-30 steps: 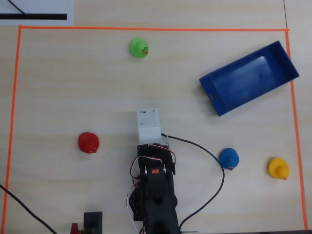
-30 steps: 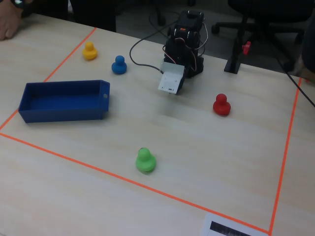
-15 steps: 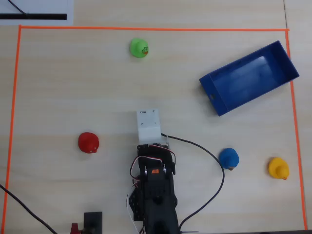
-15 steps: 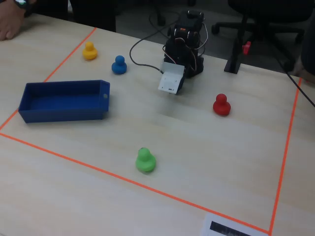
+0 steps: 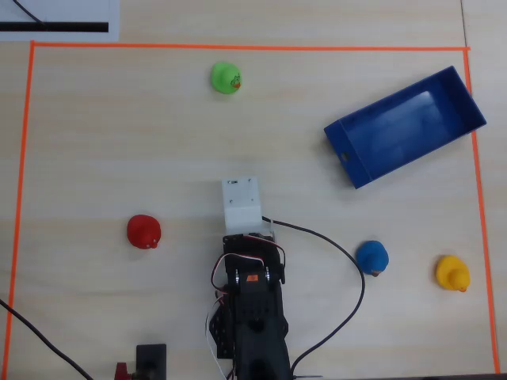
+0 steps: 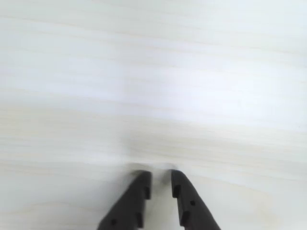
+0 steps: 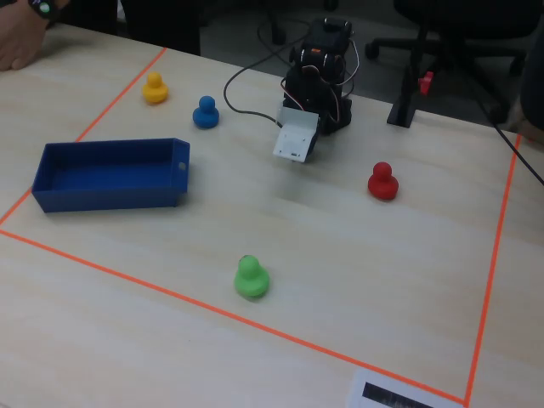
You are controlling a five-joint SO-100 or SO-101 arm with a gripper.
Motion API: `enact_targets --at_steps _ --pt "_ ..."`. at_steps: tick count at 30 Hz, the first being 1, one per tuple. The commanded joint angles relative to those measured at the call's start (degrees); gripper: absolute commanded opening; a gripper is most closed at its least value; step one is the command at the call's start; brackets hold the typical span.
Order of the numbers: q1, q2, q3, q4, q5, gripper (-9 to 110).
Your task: Grasp green duck and put it into box.
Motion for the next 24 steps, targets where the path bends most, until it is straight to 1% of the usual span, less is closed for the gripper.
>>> enact_targets --at_steps 1,3,4,5,8,12,15,16,19,24 --pt "0.26 0.18 0.0 1.32 -0.7 0" --pt "0.7 -0.53 0.0 0.97 -1.05 0" --pt "1.05 -2.99 -0.26 -1.23 -3.6 0" --pt "1.23 -6.94 -1.14 -4.48 -6.15 0" --pt "2.37 -17.31 -6.5 -15.91 -8.44 0" --pt "4.48 -26.63 -16.7 -28.65 -9.23 0" --pt "4.39 -37.0 -24.96 -39.37 -12.74 1" --pt "4.04 -40.61 -26.98 -43.86 -14.5 3" --pt "3.16 -51.42 -32.34 -56.87 -16.61 17" --pt "3.6 -66.8 -36.91 -72.51 -16.7 28"
